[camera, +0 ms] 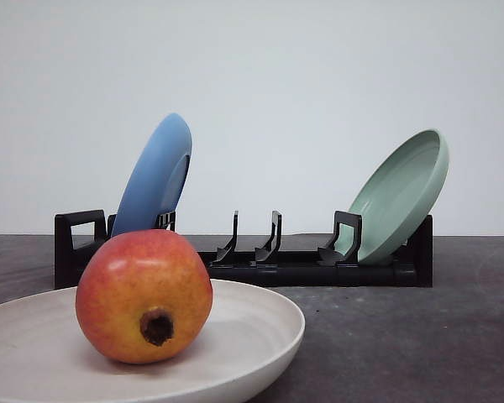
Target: Place pomegranate in white plate
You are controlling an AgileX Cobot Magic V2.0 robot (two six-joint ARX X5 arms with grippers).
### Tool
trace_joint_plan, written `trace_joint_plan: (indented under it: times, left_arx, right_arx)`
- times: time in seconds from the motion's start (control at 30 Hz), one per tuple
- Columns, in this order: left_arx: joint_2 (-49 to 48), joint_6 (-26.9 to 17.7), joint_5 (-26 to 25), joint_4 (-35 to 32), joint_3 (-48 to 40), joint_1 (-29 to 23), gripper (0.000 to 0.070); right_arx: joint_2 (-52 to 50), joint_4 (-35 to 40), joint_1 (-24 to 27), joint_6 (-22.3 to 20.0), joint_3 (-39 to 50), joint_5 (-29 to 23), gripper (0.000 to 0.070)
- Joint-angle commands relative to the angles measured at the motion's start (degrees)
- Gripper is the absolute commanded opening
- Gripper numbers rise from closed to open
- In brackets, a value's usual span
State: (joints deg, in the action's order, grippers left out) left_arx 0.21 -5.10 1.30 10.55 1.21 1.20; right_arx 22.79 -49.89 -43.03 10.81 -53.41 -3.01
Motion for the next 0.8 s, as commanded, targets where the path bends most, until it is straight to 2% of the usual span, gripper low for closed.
trace_joint_plan:
  times: [0.0, 0.23, 0.33, 0.43, 0.53, 0.67, 0.77]
  left_arx:
    - [0.0, 0.2, 0.2, 0.2, -0.6, 0.0, 0.0000]
    - [0.0, 0.2, 0.2, 0.2, -0.6, 0.0, 0.0000]
    - [0.0, 0.2, 0.2, 0.2, -0.6, 0.0, 0.0000]
    - [0.0, 0.2, 0.2, 0.2, -0.5, 0.0, 0.0000]
    - [0.0, 0.2, 0.2, 0.2, -0.6, 0.0, 0.0000]
    - [0.0, 0.2, 0.2, 0.2, -0.6, 0.0, 0.0000]
    - [0.0, 0.2, 0.2, 0.2, -0.5, 0.0, 0.0000]
  right_arx:
    - [0.3, 0.6, -0.3, 0.7, -0.3, 0.0, 0.0033]
    - [0.2, 0.9, -0.3, 0.7, -0.1, 0.0, 0.0033]
    - [-0.1, 1.1, 2.1, 0.6, 0.4, 0.2, 0.0033]
    - [-0.1, 1.4, 8.5, -0.5, 2.0, 2.1, 0.0033]
    - [-0.8, 5.1, 16.7, -5.3, 6.1, 1.2, 0.0033]
    - [-3.5, 16.8, 26.1, -11.5, 15.6, 1.0, 0.0033]
    - [-6.6, 27.9, 30.2, -13.3, 24.0, 1.0, 0.0033]
